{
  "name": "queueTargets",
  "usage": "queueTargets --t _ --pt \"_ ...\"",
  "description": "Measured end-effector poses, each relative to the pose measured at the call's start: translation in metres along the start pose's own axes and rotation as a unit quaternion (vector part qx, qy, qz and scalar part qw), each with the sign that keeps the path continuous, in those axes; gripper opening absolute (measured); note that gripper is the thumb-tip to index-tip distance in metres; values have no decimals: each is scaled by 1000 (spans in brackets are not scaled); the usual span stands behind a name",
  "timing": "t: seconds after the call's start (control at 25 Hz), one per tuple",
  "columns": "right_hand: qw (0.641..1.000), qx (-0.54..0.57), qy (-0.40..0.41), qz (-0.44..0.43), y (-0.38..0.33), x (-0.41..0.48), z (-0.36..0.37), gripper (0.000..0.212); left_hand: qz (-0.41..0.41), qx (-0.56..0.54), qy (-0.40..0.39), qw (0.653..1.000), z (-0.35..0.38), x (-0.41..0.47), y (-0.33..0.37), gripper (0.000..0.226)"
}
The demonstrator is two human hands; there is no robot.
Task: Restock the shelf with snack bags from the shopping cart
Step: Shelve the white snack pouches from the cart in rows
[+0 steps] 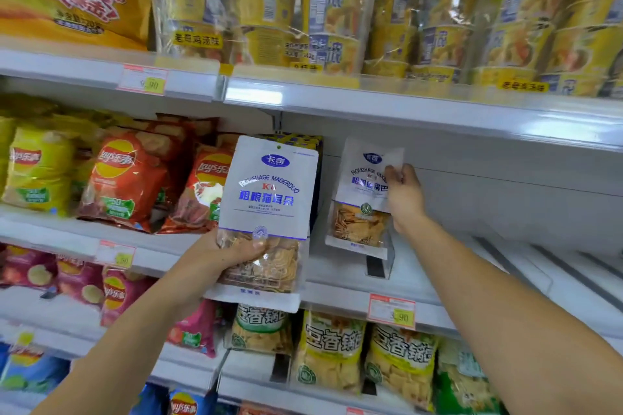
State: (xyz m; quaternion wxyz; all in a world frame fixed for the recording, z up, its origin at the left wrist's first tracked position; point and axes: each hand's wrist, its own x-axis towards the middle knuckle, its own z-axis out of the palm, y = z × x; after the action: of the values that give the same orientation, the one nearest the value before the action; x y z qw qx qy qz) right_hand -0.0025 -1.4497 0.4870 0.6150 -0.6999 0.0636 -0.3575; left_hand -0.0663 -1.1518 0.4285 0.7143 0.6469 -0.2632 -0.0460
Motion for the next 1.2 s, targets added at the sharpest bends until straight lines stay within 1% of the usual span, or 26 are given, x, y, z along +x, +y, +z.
queueTargets --t 0.04,0.12,0.16,0.2,0.28,0.32,0.36,0.4,0.48,0.56,0.6,0.64,0.68,0.72,0.84,0.92,1.0,1.08,1.12,1.16,1.2 --pt "1000 -15 -11 5 7 1 3 9 2 7 -3 1000 -2 2 -3 71" --pt "996 -68 -49 20 14 1 4 16 0 17 -2 1000 -2 8 -10 70" --pt "991 -101 -80 30 15 2 2 20 -2 18 2 1000 -1 12 -14 71" --pt "981 -144 -125 37 17 4 -3 25 -6 19 5 1000 1 14 -17 72" --pt "939 -240 -244 35 22 10 -13 36 -18 20 11 1000 4 18 -22 70" --pt "919 -273 -282 28 27 13 -15 47 -23 17 12 999 4 20 -24 62" --pt "910 -290 -296 22 34 18 -15 58 -26 13 12 999 6 21 -25 52" --pt "912 -286 -295 15 42 25 -14 67 -27 10 13 1000 8 22 -26 45" --pt "918 -284 -274 15 52 39 -5 81 -30 10 26 999 13 24 -26 38" --pt "912 -339 -230 34 63 55 4 99 -38 5 43 998 16 23 -26 35" --pt "895 -391 -210 42 69 64 9 100 -40 2 47 998 16 22 -26 35" --pt "874 -443 -193 45 76 75 14 98 -42 2 49 998 15 21 -27 38" --pt "861 -474 -177 46 82 83 18 95 -43 4 50 998 14 20 -29 42" --pt "863 -474 -166 53 86 87 22 94 -47 7 53 997 12 19 -31 44" --pt "910 -378 -150 78 93 100 31 94 -55 13 66 996 12 14 -35 52" --pt "928 -331 -137 100 97 104 33 98 -56 41 64 996 16 14 -39 67" --pt "918 -348 -133 133 100 100 36 101 -54 64 65 994 20 16 -41 71" --pt "895 -397 -137 150 92 89 34 94 -53 77 57 994 29 17 -39 70" --pt "894 -404 -135 140 83 81 33 91 -52 83 52 994 34 18 -38 69" --pt "903 -397 -127 106 71 71 30 86 -49 89 50 994 38 19 -38 66" --pt "924 -365 -104 54 55 58 25 76 -49 90 51 993 43 21 -37 59"
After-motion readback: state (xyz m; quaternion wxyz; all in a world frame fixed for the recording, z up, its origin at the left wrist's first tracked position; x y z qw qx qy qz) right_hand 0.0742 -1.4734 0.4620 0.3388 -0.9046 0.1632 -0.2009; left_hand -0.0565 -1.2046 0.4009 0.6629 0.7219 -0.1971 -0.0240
